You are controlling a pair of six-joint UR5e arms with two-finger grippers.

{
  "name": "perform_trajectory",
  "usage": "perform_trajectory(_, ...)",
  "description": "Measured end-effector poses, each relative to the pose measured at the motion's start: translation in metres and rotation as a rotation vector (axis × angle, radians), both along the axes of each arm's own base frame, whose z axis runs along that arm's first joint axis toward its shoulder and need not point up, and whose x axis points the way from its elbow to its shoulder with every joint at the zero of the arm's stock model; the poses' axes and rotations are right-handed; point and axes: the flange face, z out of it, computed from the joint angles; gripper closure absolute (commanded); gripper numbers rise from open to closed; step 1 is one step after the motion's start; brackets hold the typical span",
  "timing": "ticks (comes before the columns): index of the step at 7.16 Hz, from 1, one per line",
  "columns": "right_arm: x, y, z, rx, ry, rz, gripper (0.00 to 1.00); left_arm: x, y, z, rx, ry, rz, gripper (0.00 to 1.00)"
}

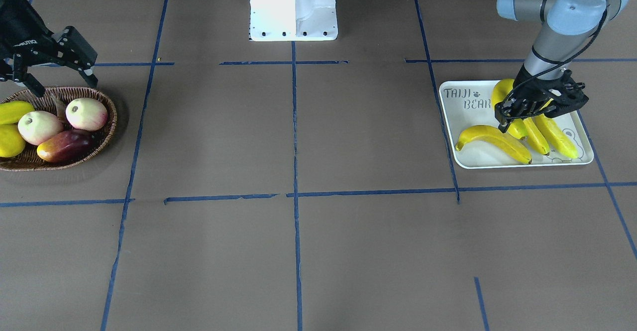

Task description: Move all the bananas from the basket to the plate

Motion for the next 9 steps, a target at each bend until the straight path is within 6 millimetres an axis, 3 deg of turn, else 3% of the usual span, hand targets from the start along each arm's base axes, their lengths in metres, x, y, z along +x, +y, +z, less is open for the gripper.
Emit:
perform_trajectory(2, 0.025, -0.008, 0.015, 0.009, 0.064, -0.028, 0.00, 0.001, 0.000, -0.012, 0.017, 0.020, 0.004, 0.00)
perform_trajectory(4, 0.075, -0.023, 0.048, 0.035, 0.168, -0.107, 0.00, -0.010, -0.006, -0.031, 0.045, 0.046, -0.004, 0.00)
perform_trajectory(6, 0.133, -0.033, 0.111, 0.012, 0.169, -0.181, 0.00, -0.063, -0.033, -0.034, 0.092, 0.029, 0.032, 0.00)
perform_trajectory(8, 0.190, -0.016, 0.172, -0.011, 0.131, -0.210, 0.00, -0.137, -0.057, -0.025, 0.140, -0.028, 0.141, 0.00)
perform_trajectory(9, 0.203, -0.007, 0.196, -0.043, 0.126, -0.203, 0.00, -0.172, -0.061, -0.016, 0.155, -0.049, 0.215, 0.00)
